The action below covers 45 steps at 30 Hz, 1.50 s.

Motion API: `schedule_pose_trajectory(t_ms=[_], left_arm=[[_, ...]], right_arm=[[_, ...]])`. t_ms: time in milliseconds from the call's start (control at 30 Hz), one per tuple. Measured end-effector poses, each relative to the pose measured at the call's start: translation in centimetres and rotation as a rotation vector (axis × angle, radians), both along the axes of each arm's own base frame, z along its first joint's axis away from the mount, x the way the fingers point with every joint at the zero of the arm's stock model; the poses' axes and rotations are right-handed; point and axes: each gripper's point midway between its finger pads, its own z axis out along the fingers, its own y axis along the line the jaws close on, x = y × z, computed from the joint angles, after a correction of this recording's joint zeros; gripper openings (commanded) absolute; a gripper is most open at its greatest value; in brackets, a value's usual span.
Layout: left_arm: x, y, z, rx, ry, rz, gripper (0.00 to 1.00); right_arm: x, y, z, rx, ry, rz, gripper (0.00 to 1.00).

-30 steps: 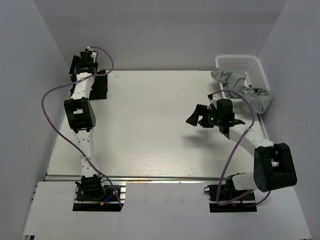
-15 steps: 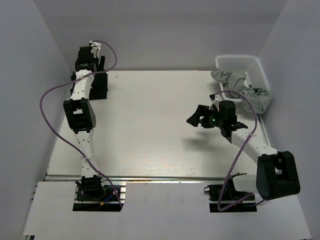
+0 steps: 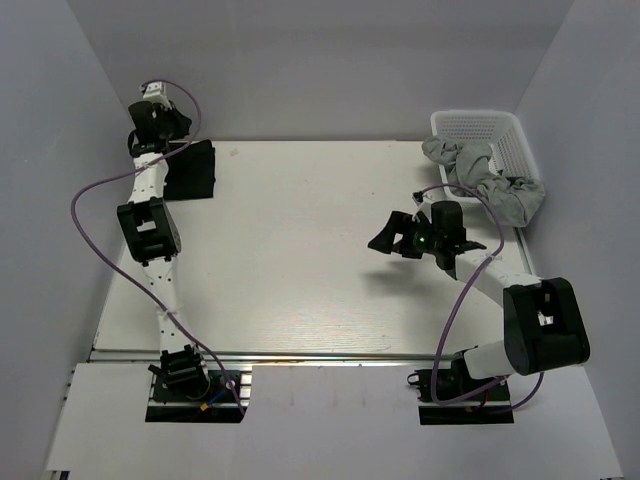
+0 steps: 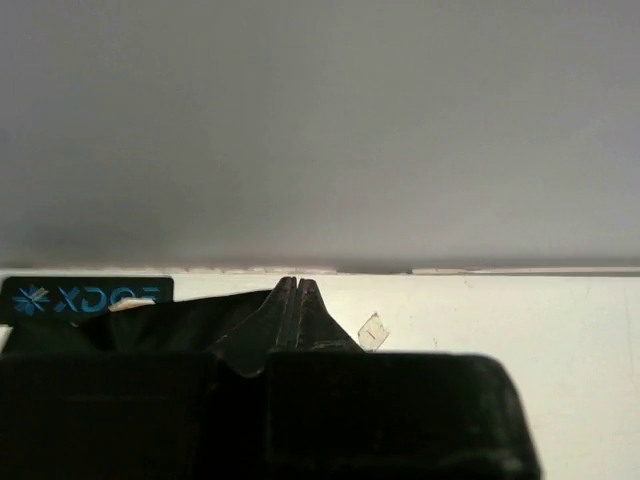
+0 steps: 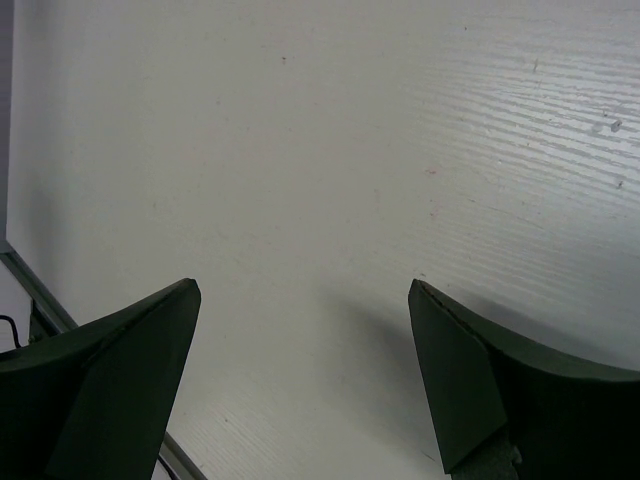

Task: Fold and stack the t-shirts
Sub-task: Smooth out wrinkles on the folded tshirt

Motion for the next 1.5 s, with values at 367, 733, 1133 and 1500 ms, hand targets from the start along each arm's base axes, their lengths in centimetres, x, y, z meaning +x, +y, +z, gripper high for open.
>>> schedule_pose_trajectory(t_ms=[367,733,1133,1500], left_arm=[[-0.6,4.5,-7.7,-0.141,0.108,0.146,0.0],[-0.5,10.6,-5.6,-0.187,0.022,0.34,0.15],[0.0,8.8,-6.6,-0.194,0.016,0.279,0.48],[0.2,8.0,-13.9,-0.298,0.135,0.387,0.62]], right_arm=[[1.5,0.4,1.8,0.013,-0.05,0.005,0.9],[2.8,0.7,1.7,0.003,-0.035,0.005,0.9],[3.5,1.3,-0.2,0.009,0.028,0.027,0.9],[3.7,1.7,-0.1,0.026,0.038,0.04,0.9]])
